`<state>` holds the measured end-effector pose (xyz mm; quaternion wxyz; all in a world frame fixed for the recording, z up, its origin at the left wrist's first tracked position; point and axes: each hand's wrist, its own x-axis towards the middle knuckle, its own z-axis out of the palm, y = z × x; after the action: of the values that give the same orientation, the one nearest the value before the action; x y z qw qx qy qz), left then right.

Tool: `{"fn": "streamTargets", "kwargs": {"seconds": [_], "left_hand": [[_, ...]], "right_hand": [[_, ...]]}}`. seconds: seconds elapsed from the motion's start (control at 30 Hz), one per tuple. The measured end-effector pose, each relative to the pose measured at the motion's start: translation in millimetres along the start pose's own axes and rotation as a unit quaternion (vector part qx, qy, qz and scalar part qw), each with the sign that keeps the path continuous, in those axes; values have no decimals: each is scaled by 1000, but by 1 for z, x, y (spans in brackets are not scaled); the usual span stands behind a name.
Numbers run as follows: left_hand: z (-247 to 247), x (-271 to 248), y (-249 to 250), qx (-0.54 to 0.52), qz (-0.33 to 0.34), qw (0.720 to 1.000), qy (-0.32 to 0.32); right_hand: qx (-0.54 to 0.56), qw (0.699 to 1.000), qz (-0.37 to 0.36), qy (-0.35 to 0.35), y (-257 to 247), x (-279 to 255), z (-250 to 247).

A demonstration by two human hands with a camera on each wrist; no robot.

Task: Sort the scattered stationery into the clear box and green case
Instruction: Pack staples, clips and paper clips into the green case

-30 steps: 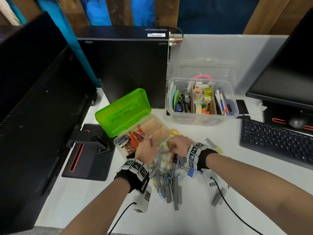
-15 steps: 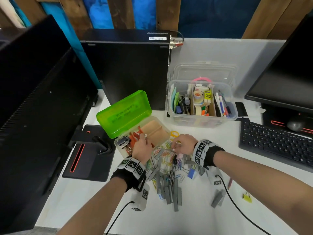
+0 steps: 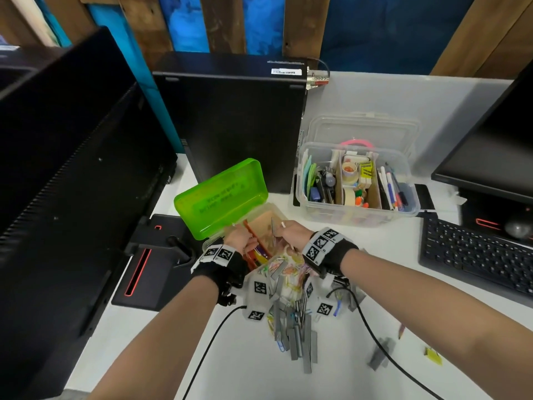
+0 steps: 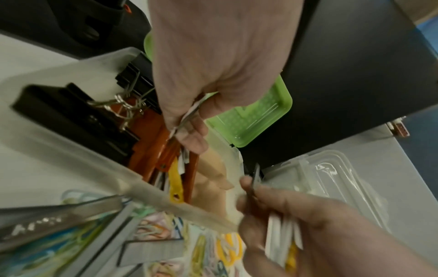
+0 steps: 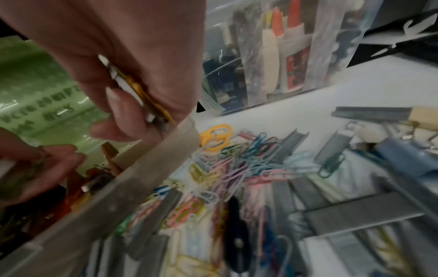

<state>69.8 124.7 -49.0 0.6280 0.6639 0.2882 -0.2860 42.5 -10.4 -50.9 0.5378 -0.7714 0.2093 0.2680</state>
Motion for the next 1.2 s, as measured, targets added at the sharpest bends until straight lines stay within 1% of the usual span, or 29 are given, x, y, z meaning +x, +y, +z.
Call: {"fn": "streamTargets", "kwargs": {"seconds": [0.03,0.07,0.13,0.2,0.23,0.27,0.4,0.53,0.7,0.83,0.97,1.03,1.07,1.13,1.2], "left_hand": [[1,0,3,-37,-12,999,19],[0,5,2,-41,-11,999,33],[-3,16,1,-35,-3,999,22],[-6,19,-2,-17,12,1000,-21],[-8,17,-3,12,28,999,-24],[-9,17,-4,22,31,999,-26],[-11,19,-6,19,40,999,-30],[-16,20,-10,40,49,998,-14],[-15,18,-10,28,45,999,-9],[-19,24,-13,82,67,994,14],[-19,18,-14,136,82,987,3],[-18,19,-13,184,95,978,6],[-19,20,-12,224,99,969,17],[-22,25,-13,315,128,939,52],[-23,23,-17,366,178,912,53]], "right_hand": [[-9,1000,-1,-4,-4,4,3],[-20,1000,-1,-6,-10,6,6],[-43,999,3,-2,-19,8,11],[-83,997,8,-5,-26,12,17],[-106,994,11,-8,-28,15,20],[-117,993,15,-8,-29,18,23],[-158,987,18,-13,-32,29,33],[-159,987,17,-20,-38,27,40],[-205,979,-18,11,-41,28,48],[-239,970,-47,12,-37,22,45],[-250,963,-97,9,-31,12,41],[-249,960,-125,19,-27,6,40],[-249,958,-139,27,-25,5,41],[-260,953,-154,27,-18,3,40],[-293,945,-149,12,-13,2,38]]}}
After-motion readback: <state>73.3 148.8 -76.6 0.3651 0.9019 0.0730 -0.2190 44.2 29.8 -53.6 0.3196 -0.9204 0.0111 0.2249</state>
